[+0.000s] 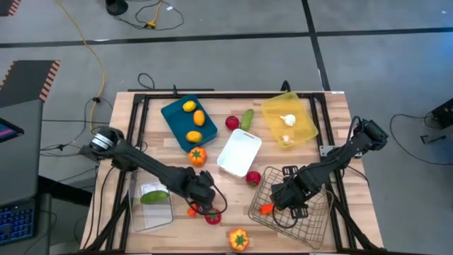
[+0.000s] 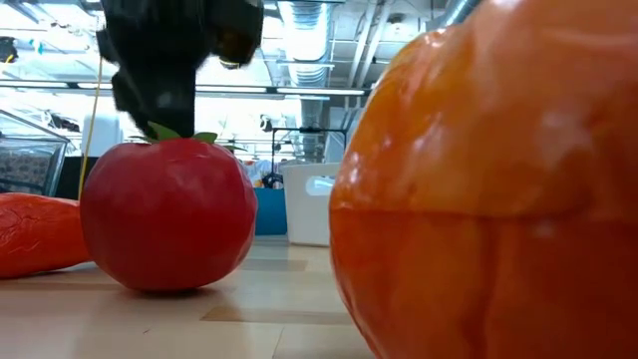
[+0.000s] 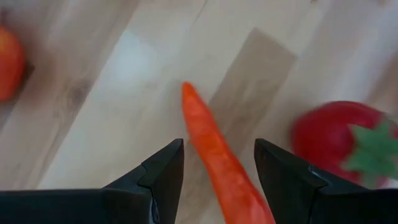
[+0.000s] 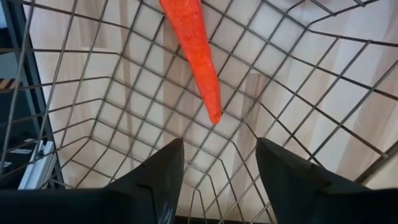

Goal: Sort produce into baskets
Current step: Put the orange carrot into the wire basket, then put the green cucumber into the transparent bin

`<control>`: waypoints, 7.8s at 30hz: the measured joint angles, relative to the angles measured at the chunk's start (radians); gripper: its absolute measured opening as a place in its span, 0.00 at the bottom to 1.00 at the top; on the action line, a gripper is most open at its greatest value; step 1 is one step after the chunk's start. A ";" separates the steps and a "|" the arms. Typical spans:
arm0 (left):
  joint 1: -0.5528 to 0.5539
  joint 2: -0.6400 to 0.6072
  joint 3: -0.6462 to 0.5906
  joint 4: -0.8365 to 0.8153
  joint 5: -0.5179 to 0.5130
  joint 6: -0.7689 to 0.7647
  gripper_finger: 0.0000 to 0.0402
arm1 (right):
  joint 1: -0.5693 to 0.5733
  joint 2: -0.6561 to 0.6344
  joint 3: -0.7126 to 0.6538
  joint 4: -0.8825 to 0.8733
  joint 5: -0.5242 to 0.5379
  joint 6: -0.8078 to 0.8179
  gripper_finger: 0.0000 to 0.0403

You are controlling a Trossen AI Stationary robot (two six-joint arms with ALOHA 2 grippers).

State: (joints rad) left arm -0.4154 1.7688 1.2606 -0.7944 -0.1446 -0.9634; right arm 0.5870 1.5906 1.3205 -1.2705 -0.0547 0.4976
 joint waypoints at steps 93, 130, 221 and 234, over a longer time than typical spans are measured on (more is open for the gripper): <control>0.225 0.225 0.502 0.538 -0.122 0.922 0.51 | -0.996 -0.244 0.000 0.430 0.380 -0.580 0.56; 0.564 -0.319 0.502 -0.301 -0.263 1.069 0.50 | -1.098 0.250 0.000 0.701 0.179 0.385 0.56; 0.648 -0.622 0.502 -0.521 -0.139 1.048 0.50 | -1.081 0.166 -0.001 0.725 0.126 0.249 0.28; 0.648 -0.622 0.502 -0.521 -0.139 1.049 0.50 | -1.087 0.166 0.000 0.725 0.105 0.250 0.63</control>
State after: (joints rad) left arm 0.2329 1.1469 1.7622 -1.3159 -0.2832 0.0853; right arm -0.5003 1.7565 1.3201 -0.5457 0.0505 0.7475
